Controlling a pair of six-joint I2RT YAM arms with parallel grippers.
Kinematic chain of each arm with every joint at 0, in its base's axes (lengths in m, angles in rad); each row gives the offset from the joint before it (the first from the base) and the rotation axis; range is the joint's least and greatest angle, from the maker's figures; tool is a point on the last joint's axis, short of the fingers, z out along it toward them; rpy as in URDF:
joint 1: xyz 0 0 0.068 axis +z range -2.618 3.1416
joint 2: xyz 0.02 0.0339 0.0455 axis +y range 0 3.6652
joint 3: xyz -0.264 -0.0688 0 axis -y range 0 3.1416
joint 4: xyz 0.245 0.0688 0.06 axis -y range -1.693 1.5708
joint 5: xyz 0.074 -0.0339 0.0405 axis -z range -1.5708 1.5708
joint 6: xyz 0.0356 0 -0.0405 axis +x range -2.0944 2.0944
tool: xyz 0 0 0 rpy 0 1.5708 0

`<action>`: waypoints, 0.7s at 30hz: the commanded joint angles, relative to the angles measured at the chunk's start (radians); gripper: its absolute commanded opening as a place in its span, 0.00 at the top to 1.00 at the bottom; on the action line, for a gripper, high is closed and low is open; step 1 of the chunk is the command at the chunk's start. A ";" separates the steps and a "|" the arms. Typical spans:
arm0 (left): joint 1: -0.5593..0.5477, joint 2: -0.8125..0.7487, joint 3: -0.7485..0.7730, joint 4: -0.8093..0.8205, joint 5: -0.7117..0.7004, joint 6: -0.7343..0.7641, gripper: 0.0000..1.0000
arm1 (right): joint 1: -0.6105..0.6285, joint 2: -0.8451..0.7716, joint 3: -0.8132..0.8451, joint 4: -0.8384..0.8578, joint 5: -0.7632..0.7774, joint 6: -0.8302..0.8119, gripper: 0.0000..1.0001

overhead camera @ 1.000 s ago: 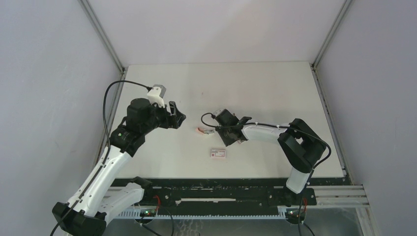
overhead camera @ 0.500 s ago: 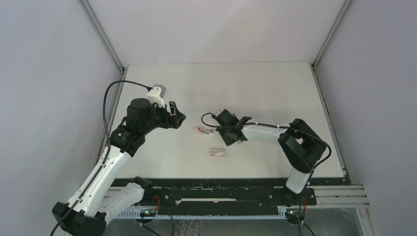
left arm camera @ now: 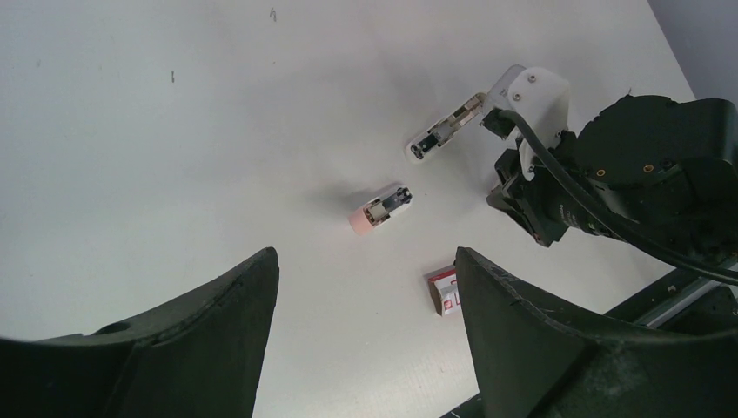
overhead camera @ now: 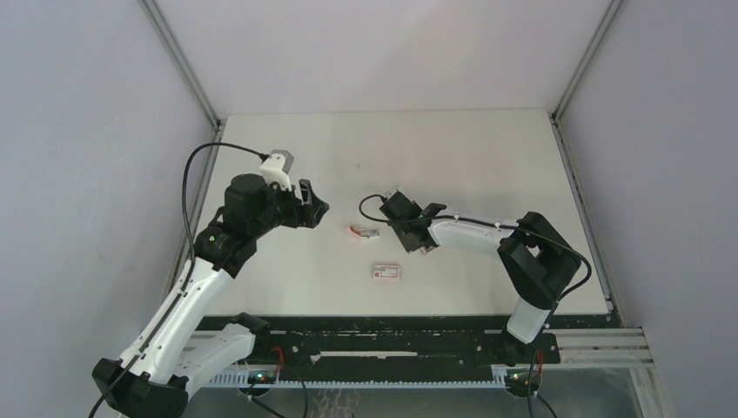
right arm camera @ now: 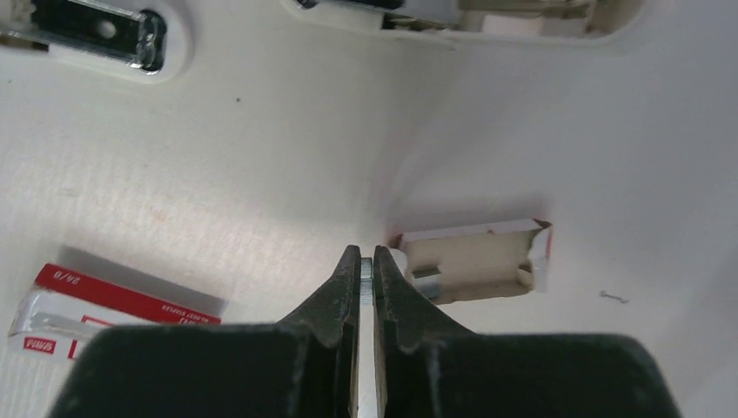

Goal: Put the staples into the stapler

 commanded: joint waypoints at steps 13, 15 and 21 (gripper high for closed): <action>0.005 -0.020 -0.014 0.022 0.010 0.019 0.22 | 0.094 0.135 0.151 -0.068 0.325 0.017 1.00; 0.005 -0.020 -0.014 0.022 0.009 0.019 0.22 | 0.101 0.148 0.157 -0.068 0.340 0.013 1.00; 0.005 -0.021 -0.014 0.022 0.012 0.018 0.22 | 0.142 0.220 0.175 -0.095 0.453 -0.002 1.00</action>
